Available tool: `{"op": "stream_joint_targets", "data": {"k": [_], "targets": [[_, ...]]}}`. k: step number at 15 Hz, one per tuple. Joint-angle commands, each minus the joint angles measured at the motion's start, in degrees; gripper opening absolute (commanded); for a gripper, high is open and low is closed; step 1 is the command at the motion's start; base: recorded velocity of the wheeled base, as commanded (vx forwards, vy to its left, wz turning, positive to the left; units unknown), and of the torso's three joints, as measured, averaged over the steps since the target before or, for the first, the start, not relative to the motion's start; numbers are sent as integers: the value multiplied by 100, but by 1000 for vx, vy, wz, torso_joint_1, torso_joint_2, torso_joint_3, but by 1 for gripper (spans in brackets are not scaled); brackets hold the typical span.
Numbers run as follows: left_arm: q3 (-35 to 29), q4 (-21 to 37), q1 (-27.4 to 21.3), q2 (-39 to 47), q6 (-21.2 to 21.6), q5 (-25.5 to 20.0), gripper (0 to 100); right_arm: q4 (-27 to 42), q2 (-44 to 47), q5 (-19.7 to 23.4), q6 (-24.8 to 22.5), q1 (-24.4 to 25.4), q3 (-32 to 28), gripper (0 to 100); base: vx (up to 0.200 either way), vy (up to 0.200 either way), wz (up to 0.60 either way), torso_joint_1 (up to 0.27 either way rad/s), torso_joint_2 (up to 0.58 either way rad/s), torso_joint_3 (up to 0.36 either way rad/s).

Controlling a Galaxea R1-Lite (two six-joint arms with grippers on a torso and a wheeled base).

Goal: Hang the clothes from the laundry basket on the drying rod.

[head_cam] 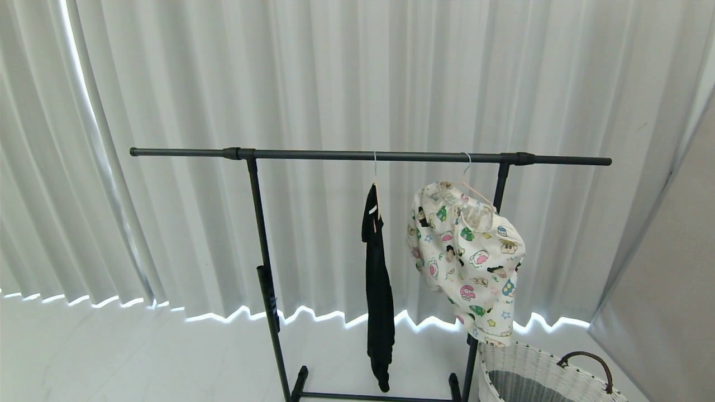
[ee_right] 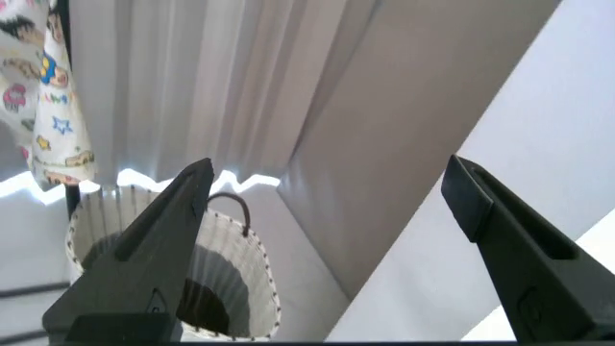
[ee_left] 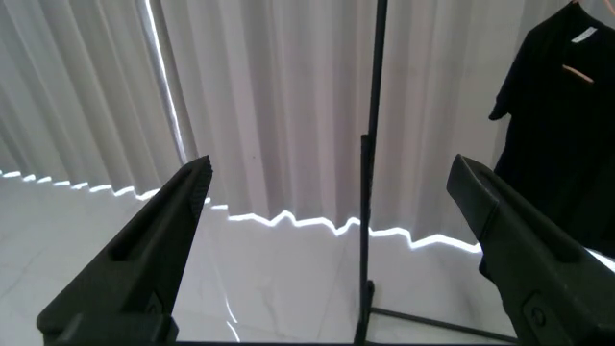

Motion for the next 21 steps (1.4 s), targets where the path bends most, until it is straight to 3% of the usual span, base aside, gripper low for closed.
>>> {"op": "stream_joint_targets", "data": {"k": [1, 3, 4, 6, 13, 14, 16, 18, 21], "targets": [[0, 2, 1, 1, 8, 1, 100, -8, -189, -12, 116, -1, 2, 100, 0, 0, 0, 0, 0, 0], [0, 2, 1, -7, 26, -78, 100, 1, -206, 23, 142, 26, 2, 100, 0, 0, 0, 0, 0, 0], [18, -7, 1, -7, -89, -386, 100, -8, -575, 164, 63, 210, 2, 100, 0, 0, 0, 0, 0, 0], [114, -33, 1, 1, -941, -1071, 100, -8, -575, 603, 28, 219, 2, 100, 0, 0, 0, 0, 0, 0], [114, 11, 1, 1, -1117, -1027, 100, 10, -575, 612, 370, 219, 2, 100, 0, 0, 0, 0, 0, 0], [114, 11, 1, 1, -1117, -1027, 100, 19, -575, 726, 537, 219, 2, 100, 0, 0, 0, 0, 0, 0], [114, 11, 1, 1, -1117, -1027, 100, 124, -575, 1649, 1522, 219, 2, 100, 0, 0, 0, 0, 0, 0], [114, 11, 1, 1, -1117, -1027, 100, 634, -575, 1904, 2128, 228, -6, 100, 0, 0, 0, 0, 0, 0], [114, 11, 1, 1, -1117, -1027, 100, 634, -575, 1887, 2084, 219, -15, 100, 0, 0, 0, 0, 0, 0]]}}
